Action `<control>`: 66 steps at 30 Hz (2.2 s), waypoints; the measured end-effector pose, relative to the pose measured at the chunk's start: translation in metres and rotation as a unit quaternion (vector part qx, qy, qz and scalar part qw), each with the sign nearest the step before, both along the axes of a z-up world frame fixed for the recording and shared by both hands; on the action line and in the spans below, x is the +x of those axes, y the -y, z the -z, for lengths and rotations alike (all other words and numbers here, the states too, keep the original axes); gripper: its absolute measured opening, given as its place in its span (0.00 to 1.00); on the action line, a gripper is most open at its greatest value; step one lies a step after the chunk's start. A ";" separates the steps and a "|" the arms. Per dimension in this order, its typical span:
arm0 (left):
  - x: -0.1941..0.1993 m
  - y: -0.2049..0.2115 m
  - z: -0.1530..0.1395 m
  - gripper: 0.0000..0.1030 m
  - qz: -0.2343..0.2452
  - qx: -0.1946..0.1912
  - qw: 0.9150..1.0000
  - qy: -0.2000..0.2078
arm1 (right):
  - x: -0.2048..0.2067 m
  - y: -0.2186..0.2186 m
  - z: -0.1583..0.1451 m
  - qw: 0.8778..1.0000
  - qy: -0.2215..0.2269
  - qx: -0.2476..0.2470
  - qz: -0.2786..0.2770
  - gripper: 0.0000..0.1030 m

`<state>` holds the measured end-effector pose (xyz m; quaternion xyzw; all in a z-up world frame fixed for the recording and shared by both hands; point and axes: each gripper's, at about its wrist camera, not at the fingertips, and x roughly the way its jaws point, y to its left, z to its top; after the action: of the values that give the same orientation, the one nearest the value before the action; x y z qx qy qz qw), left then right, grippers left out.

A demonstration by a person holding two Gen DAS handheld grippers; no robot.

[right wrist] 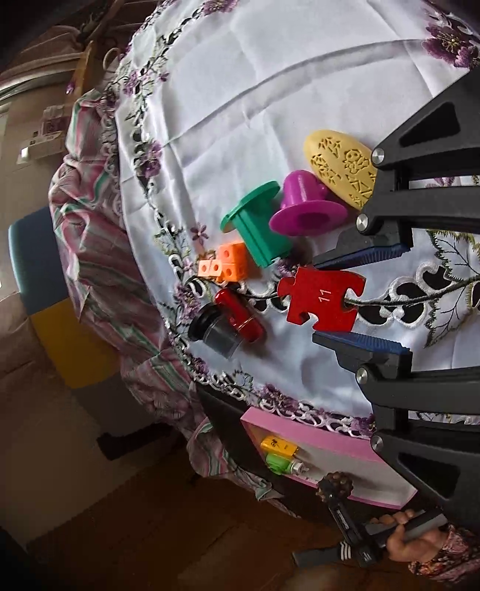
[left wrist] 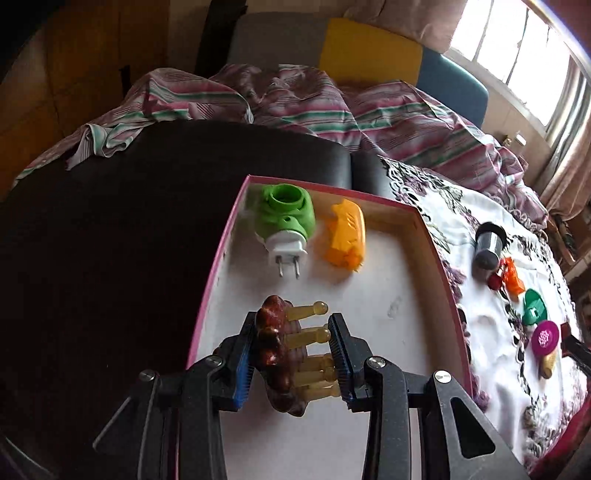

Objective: Organize rigid objects
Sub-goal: 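Carry the brown clip into the tray and open the left gripper, then carry the red puzzle piece into the tray and open the right gripper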

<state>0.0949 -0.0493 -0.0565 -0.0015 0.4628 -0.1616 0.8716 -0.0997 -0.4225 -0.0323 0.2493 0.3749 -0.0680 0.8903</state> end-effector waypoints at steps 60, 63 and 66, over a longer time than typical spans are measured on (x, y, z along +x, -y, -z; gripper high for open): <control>-0.093 -0.033 -0.022 1.00 -0.013 0.018 0.999 0.045 | 0.164 -0.213 -0.003 0.970 -0.028 -0.095 -0.223 0.32; -0.093 -0.039 -0.023 1.00 -0.024 0.028 0.998 0.046 | 0.190 -0.220 0.004 0.967 -0.043 -0.116 -0.222 0.32; -0.094 -0.043 -0.024 1.00 -0.037 0.044 0.997 0.051 | 0.208 -0.222 0.014 0.965 -0.058 -0.134 -0.219 0.32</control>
<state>0.0009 -0.0063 -0.0324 0.0278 0.4242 -0.1092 0.8985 0.1082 -0.2005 -0.0458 0.0355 0.4588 0.0645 0.8855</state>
